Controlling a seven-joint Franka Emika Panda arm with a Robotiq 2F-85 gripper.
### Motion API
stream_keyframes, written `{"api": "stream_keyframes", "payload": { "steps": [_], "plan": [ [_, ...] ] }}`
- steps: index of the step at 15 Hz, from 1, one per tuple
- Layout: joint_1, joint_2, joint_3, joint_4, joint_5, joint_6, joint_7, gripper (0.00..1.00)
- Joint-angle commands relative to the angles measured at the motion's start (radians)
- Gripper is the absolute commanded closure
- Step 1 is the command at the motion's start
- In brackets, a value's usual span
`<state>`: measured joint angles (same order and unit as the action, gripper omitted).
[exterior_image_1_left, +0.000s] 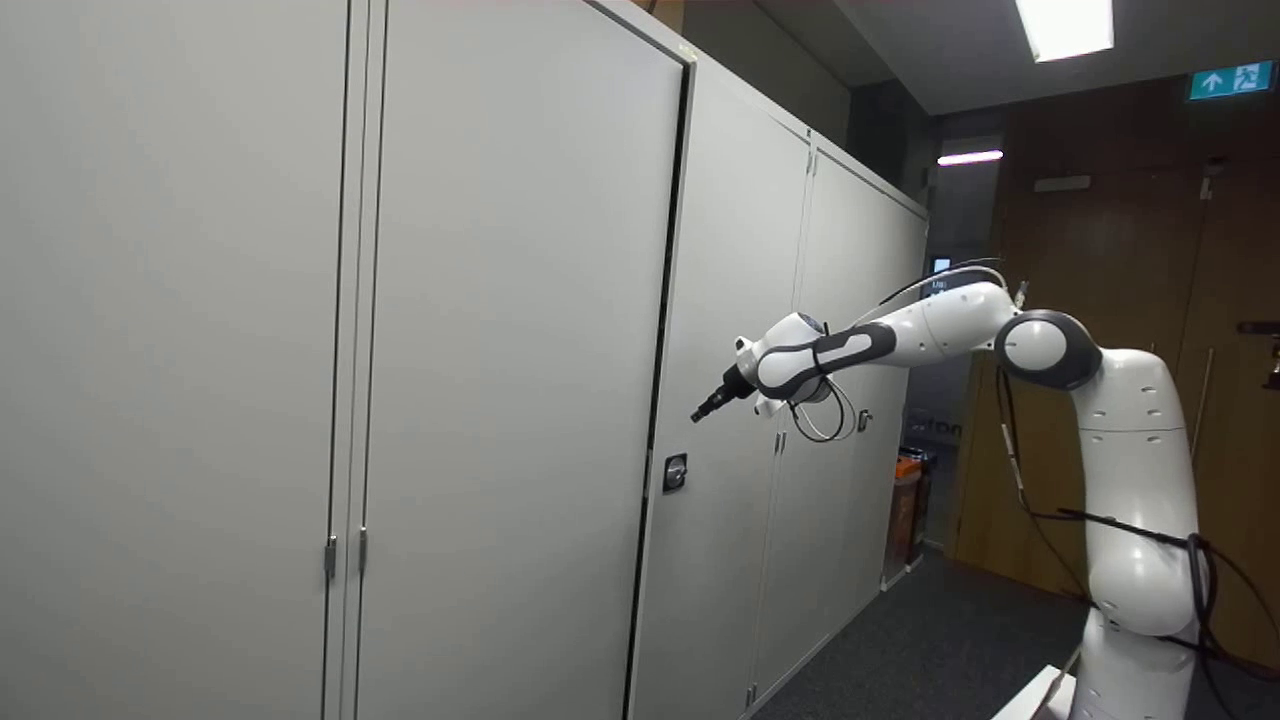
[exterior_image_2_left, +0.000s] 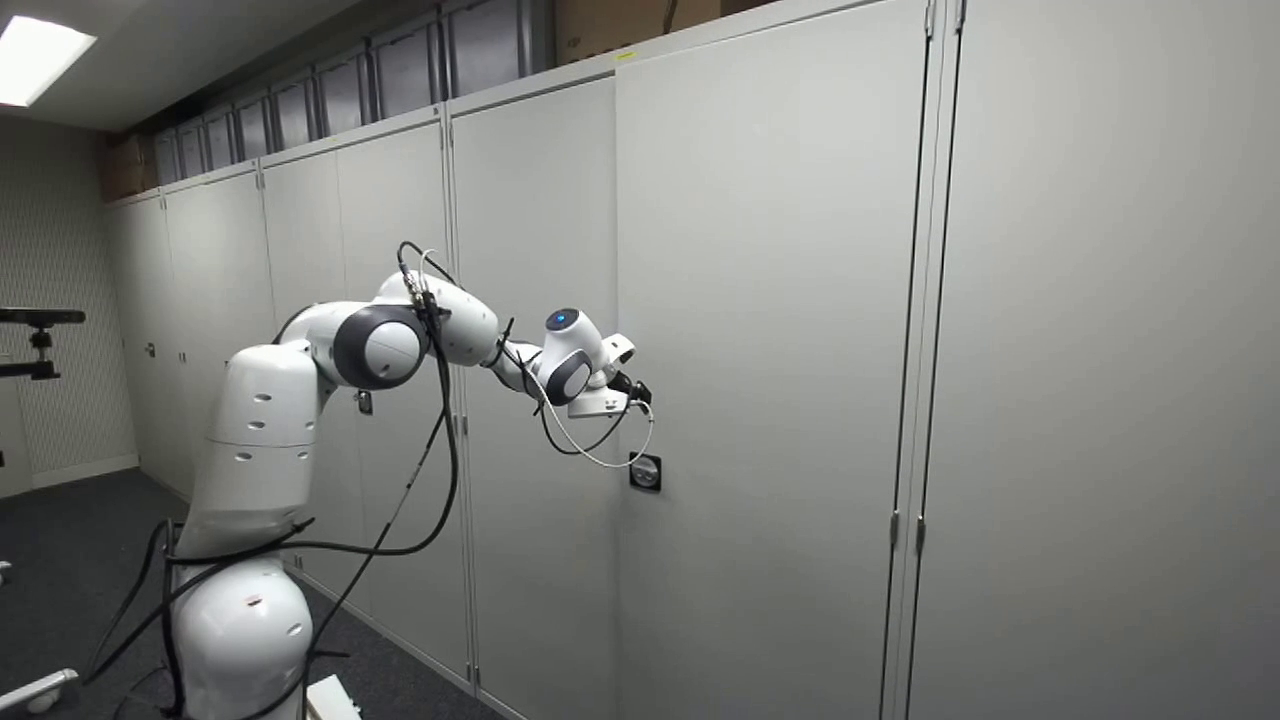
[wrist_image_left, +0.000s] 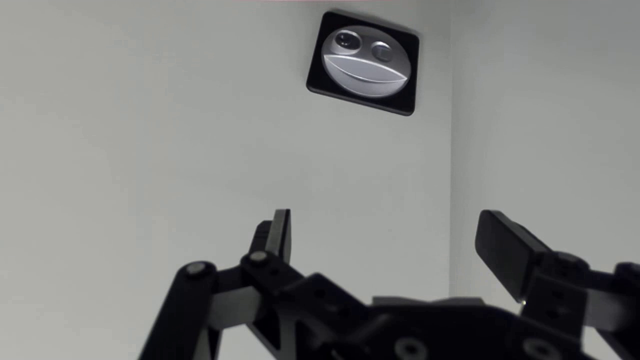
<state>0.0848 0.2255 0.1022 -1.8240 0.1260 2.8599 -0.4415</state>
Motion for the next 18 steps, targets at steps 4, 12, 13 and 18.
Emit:
{"api": "stream_keyframes", "payload": {
  "steps": [4, 12, 13, 18],
  "plan": [
    [-0.014, -0.218, 0.008, -0.243, 0.034, -0.033, -0.048, 0.00],
    [-0.005, -0.440, -0.017, -0.414, 0.105, -0.218, -0.076, 0.00],
    [0.015, -0.462, -0.044, -0.424, 0.084, -0.254, -0.056, 0.00],
    [0.012, -0.571, -0.088, -0.454, 0.040, -0.472, -0.021, 0.00]
  ]
}}
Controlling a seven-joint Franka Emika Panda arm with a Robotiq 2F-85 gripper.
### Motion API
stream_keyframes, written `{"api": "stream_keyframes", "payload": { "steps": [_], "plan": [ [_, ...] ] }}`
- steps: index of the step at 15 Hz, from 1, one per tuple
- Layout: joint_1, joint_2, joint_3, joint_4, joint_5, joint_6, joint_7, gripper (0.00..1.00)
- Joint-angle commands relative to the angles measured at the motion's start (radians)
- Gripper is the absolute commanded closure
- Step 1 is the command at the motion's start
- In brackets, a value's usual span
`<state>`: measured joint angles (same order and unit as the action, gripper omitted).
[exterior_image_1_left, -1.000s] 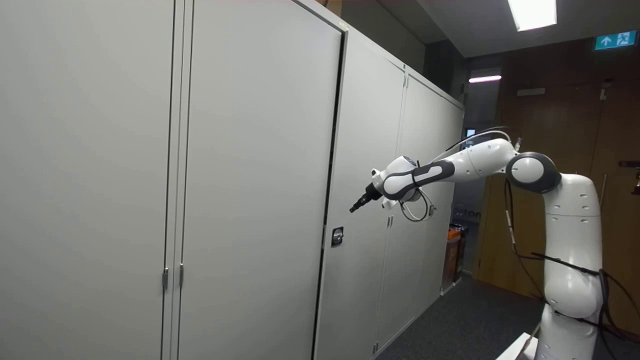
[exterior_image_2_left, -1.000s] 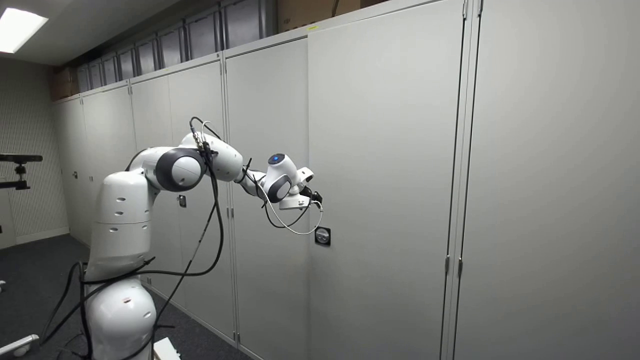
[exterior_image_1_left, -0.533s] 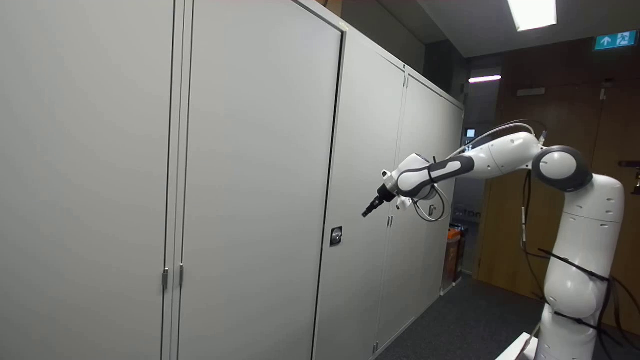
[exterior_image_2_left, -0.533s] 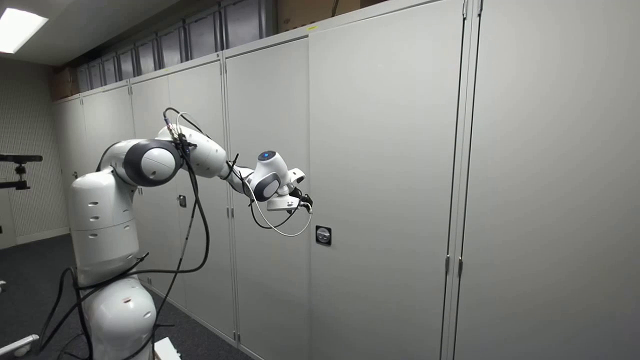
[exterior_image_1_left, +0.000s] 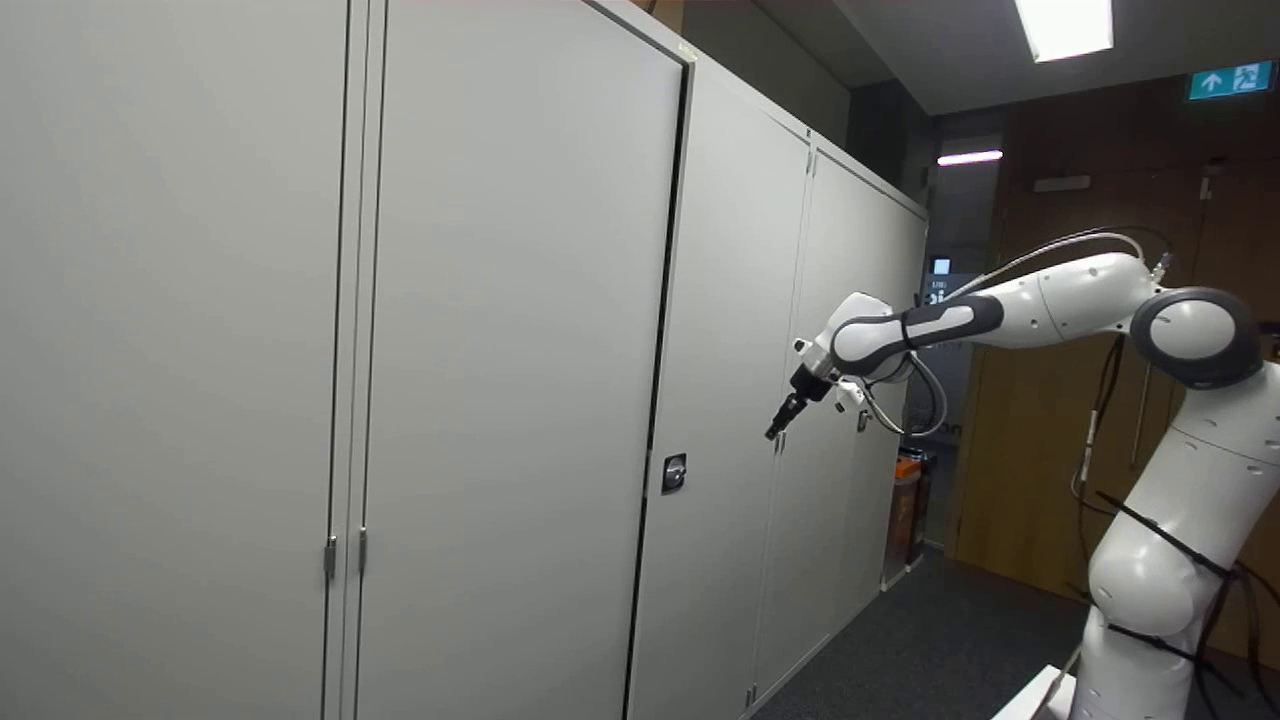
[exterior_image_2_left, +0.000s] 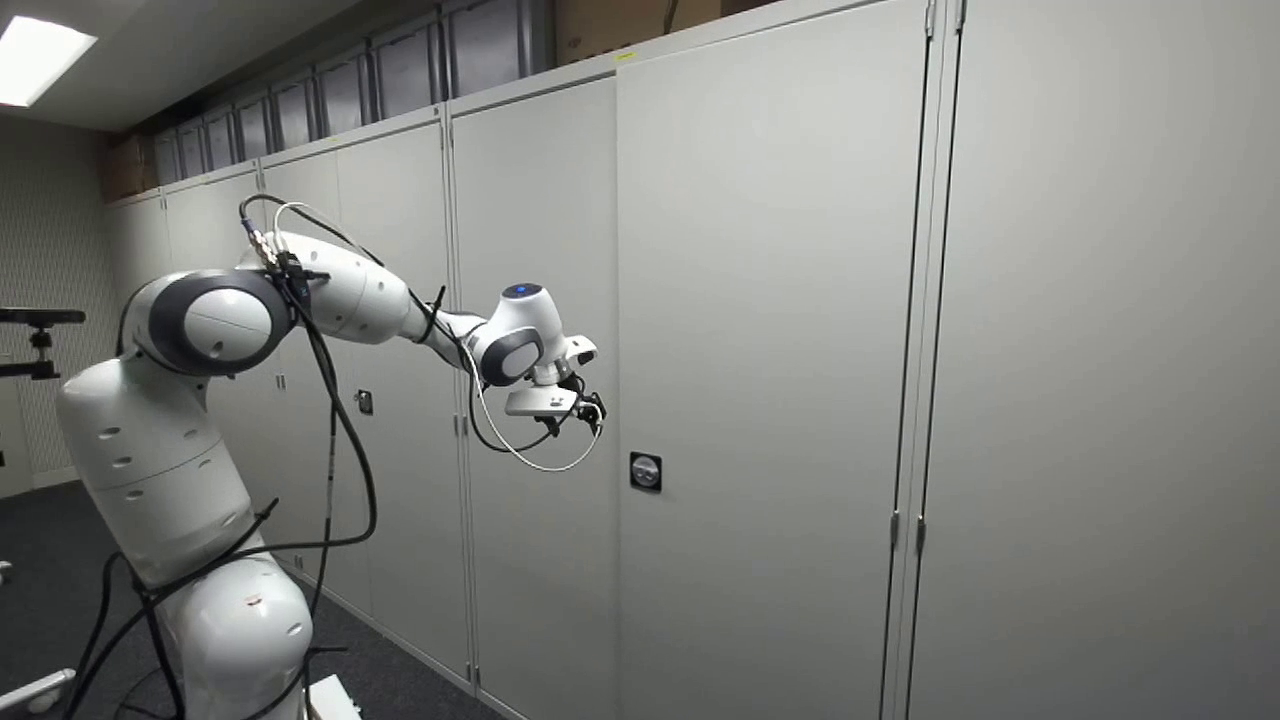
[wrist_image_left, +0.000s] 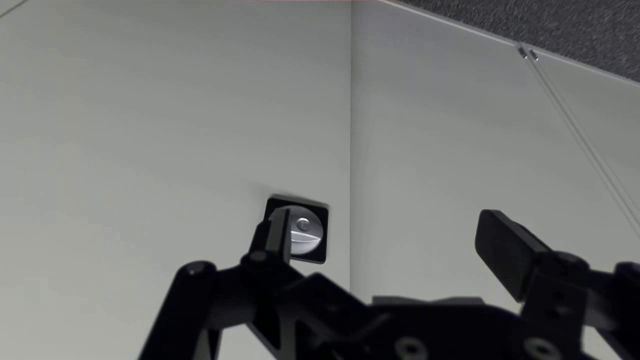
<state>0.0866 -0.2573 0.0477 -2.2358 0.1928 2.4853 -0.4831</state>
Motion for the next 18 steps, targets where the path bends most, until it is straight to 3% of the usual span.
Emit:
{"api": "stream_keyframes", "payload": {
  "steps": [1, 9, 18],
  "plan": [
    [0.011, -0.103, -0.041, -0.041, -0.028, -0.140, 0.020, 0.00],
    [0.016, -0.164, -0.064, -0.027, -0.025, -0.326, 0.023, 0.00],
    [0.026, -0.138, -0.065, -0.013, -0.014, -0.332, 0.009, 0.00]
  ]
}}
